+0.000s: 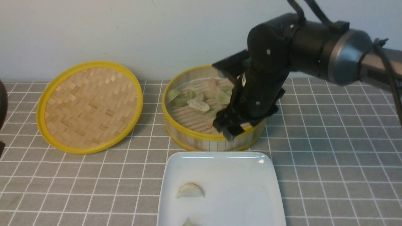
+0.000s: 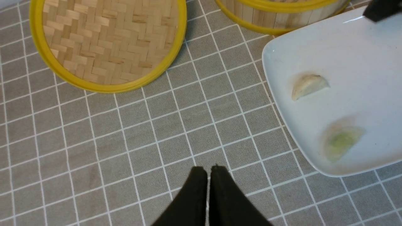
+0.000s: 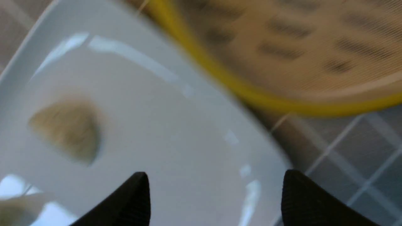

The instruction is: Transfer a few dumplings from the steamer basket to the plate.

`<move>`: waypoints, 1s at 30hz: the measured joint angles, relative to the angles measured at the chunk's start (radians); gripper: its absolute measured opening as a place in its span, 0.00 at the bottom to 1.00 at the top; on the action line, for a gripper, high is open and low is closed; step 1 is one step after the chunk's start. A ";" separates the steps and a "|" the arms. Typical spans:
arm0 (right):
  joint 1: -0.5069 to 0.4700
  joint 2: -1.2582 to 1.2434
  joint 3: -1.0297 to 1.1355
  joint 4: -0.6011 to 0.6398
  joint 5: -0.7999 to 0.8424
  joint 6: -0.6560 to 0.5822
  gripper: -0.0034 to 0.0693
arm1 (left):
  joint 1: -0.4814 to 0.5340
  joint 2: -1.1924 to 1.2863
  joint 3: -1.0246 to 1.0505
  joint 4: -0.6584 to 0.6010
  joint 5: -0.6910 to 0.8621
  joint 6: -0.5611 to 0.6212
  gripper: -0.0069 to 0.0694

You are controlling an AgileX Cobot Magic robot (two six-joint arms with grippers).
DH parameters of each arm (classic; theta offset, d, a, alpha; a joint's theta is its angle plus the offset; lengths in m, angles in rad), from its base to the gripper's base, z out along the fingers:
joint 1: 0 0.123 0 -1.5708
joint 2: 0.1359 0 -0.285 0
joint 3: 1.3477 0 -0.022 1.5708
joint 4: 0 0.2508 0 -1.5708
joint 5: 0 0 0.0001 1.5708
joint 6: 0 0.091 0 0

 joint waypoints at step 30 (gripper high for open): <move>-0.171 0.463 -0.385 -0.012 -0.254 -0.141 0.25 | 0.000 0.000 0.000 0.000 0.000 -0.001 0.08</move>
